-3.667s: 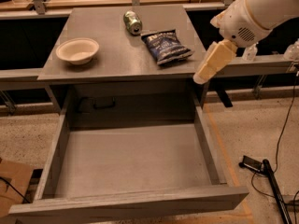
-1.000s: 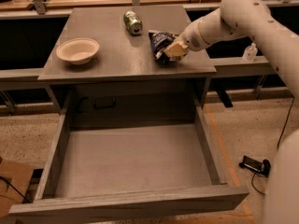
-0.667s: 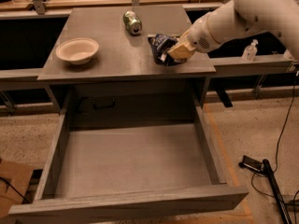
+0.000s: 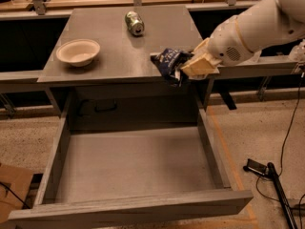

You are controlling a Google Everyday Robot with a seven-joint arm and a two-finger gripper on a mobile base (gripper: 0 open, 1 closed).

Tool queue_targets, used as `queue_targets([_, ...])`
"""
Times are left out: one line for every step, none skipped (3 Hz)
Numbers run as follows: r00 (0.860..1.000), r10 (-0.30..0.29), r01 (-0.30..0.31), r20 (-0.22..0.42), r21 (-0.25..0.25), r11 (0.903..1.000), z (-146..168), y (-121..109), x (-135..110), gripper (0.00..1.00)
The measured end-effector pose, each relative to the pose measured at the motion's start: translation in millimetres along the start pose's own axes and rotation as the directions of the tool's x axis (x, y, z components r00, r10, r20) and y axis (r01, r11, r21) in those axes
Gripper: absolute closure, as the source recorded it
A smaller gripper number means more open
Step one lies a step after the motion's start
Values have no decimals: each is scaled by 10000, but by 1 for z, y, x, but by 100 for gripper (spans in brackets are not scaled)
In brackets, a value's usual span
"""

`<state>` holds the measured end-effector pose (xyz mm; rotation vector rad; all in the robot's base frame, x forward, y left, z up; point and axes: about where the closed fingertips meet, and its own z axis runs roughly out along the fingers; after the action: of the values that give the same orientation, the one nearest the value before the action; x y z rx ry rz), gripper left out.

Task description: Place blue chip bag into top drawer

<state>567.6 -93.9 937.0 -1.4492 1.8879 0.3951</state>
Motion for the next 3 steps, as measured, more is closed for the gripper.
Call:
queue_targets([9996,-210,207,-178,-202,9996,4,5,-2,100])
queue_targets([9986,-274,246,-455,-612,9978,4,43,3,100])
queue_targets([9951,77,-255,-986,-1808,9832,25,129,32,100])
